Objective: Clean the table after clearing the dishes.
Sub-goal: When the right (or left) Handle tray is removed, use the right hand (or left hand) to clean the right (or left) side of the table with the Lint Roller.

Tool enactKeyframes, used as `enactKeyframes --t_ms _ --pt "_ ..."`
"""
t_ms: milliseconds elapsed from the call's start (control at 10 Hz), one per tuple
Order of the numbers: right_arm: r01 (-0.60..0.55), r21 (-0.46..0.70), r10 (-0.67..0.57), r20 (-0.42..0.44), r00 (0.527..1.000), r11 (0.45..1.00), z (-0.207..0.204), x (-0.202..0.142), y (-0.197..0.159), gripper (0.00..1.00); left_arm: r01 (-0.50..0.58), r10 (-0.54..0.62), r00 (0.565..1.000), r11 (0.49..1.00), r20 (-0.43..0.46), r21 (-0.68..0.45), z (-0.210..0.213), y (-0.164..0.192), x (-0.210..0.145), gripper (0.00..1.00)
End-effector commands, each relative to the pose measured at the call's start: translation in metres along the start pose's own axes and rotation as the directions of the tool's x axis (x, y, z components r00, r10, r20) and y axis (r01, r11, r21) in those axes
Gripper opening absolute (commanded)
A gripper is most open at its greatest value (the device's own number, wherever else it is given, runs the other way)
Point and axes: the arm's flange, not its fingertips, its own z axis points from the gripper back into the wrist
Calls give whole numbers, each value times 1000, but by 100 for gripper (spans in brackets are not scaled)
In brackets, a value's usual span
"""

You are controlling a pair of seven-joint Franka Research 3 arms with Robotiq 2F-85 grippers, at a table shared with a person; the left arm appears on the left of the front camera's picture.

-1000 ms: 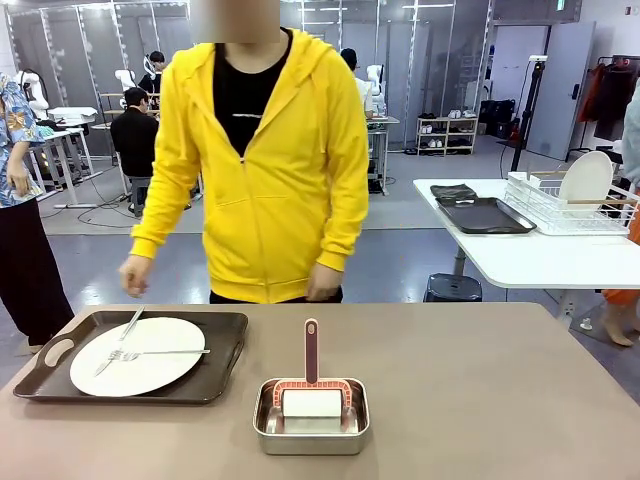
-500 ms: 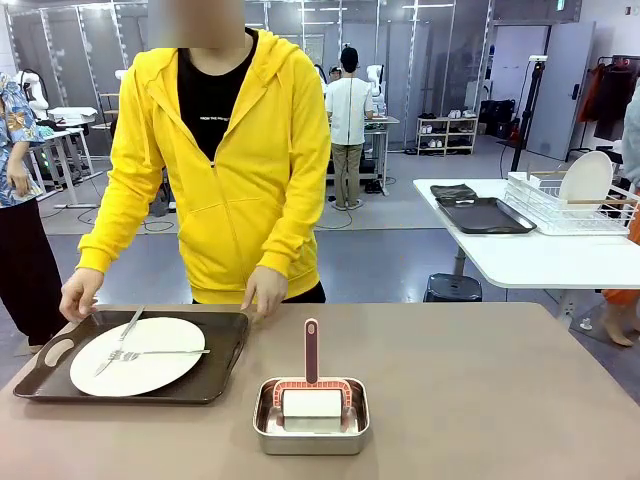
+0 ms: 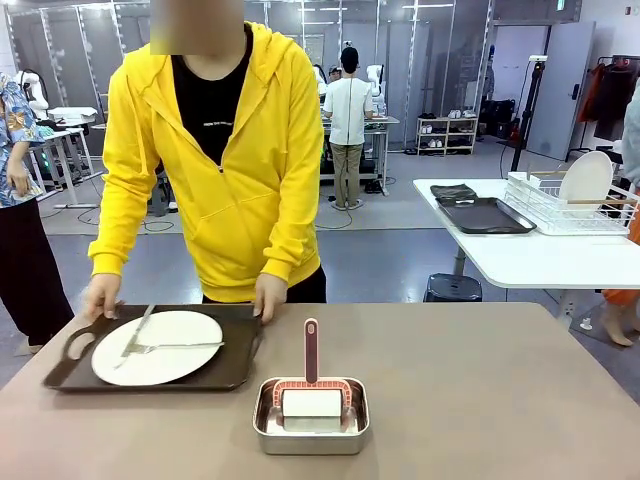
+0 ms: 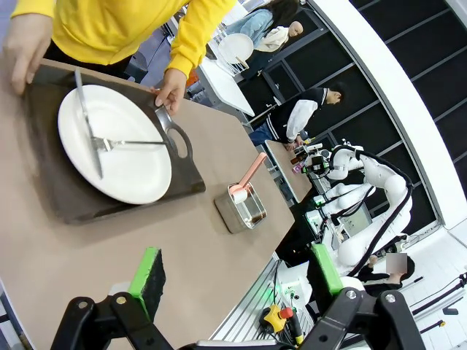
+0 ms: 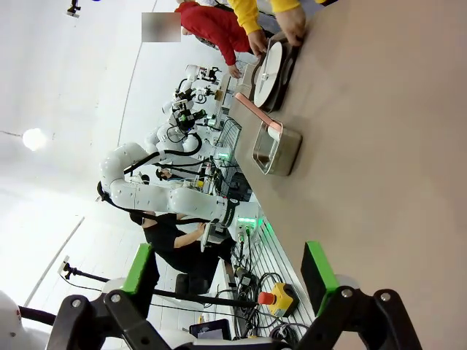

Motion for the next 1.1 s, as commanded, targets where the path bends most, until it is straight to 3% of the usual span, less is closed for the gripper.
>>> enactKeyframes --t_ms 0,1000 --pt "-6 -1 6 -1 1000 1000 -2 -3 5 100 11 -11 1000 1000 5 -5 3 -2 -1 100" --pt "-6 -1 6 -1 1000 1000 -2 -3 5 100 11 -11 1000 1000 5 -5 3 -2 -1 100"
